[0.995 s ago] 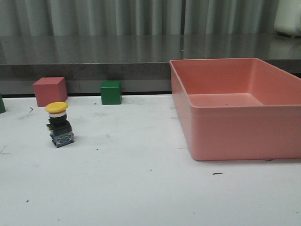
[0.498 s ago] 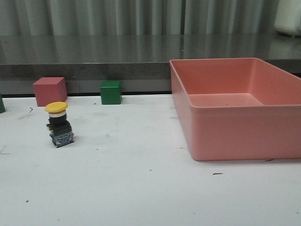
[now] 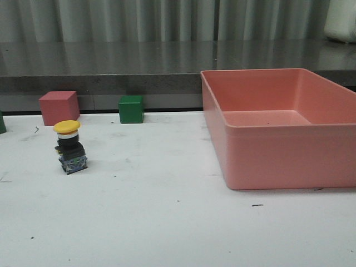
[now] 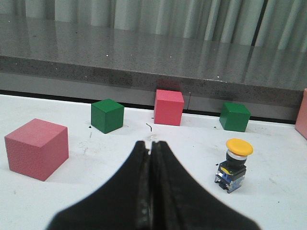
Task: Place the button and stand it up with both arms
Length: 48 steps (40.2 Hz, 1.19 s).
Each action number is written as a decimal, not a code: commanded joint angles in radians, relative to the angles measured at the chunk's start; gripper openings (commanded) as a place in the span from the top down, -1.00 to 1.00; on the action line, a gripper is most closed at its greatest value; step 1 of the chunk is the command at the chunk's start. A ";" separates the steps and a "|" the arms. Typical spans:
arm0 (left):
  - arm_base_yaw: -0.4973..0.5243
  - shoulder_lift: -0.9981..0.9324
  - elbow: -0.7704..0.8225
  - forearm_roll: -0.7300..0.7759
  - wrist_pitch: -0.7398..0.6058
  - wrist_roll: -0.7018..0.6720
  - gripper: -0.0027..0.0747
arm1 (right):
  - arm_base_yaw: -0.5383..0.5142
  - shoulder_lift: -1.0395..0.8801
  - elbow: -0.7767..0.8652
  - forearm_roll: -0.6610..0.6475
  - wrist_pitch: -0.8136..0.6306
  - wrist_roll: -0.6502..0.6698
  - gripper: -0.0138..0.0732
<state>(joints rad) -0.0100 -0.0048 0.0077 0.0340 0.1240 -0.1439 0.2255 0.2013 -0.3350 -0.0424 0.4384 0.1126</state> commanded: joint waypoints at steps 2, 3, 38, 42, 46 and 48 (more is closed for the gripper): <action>0.002 -0.022 0.016 -0.007 -0.092 -0.008 0.98 | -0.006 0.000 0.004 -0.020 -0.115 -0.007 0.84; 0.002 -0.022 0.016 -0.007 -0.092 -0.008 0.98 | -0.010 -0.006 0.015 -0.020 -0.132 -0.007 0.84; 0.002 -0.022 0.016 -0.007 -0.092 -0.008 0.98 | -0.225 -0.230 0.360 0.066 -0.266 -0.030 0.84; 0.002 -0.022 0.016 -0.007 -0.092 -0.008 0.98 | -0.225 -0.230 0.359 0.066 -0.266 -0.030 0.84; 0.002 -0.022 0.016 -0.007 -0.092 -0.008 0.98 | -0.225 -0.230 0.359 0.066 -0.266 -0.030 0.84; 0.002 -0.022 0.016 -0.007 -0.092 -0.008 0.98 | -0.225 -0.230 0.359 0.066 -0.266 -0.030 0.84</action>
<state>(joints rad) -0.0100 -0.0048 0.0077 0.0340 0.1193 -0.1439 0.0054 -0.0095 0.0278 0.0201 0.2437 0.0941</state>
